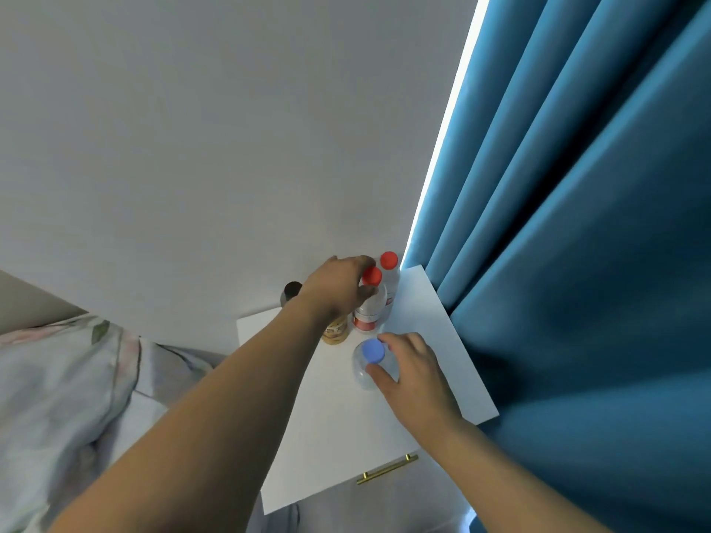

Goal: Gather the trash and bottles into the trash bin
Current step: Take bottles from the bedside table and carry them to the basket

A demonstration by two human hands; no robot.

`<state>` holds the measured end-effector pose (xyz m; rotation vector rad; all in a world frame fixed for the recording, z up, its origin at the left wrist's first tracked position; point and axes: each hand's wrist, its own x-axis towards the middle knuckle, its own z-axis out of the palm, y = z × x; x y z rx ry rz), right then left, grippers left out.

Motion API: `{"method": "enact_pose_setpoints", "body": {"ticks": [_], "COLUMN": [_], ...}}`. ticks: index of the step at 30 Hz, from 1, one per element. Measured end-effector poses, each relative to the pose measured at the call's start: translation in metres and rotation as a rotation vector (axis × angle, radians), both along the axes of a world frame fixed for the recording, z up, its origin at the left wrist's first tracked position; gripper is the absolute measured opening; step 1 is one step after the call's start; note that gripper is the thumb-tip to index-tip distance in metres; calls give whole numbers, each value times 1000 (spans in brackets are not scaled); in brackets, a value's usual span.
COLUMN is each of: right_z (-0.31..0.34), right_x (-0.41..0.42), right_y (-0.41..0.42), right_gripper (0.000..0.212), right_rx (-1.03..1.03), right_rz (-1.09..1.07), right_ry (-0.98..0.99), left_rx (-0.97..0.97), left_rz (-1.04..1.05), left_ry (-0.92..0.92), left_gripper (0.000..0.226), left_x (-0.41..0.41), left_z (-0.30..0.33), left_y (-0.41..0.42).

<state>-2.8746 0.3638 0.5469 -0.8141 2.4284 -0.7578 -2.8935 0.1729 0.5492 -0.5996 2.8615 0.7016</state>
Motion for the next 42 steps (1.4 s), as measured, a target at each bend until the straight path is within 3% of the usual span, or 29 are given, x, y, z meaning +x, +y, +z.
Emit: {"method": "enact_pose_setpoints", "body": {"ticks": [11, 16, 24, 32, 42], "right_z": [7, 84, 233, 280, 295], "right_x": [-2, -5, 34, 124, 286], "right_y": [-5, 14, 33, 7, -51], "right_gripper": [38, 31, 31, 32, 33], "right_rx": [-34, -72, -239, -371, -444], "right_rz": [32, -7, 60, 344, 812], "right_ry": [84, 55, -9, -59, -159], "left_rx": [59, 171, 403, 206, -133], "left_rz": [94, 244, 723, 1071, 1476], "left_ry": [90, 189, 633, 871, 827], "left_gripper": [38, 40, 23, 16, 24], "left_x": [11, 46, 161, 313, 492], "left_z": [25, 104, 244, 292, 291], "left_y": [8, 22, 62, 94, 138]}}
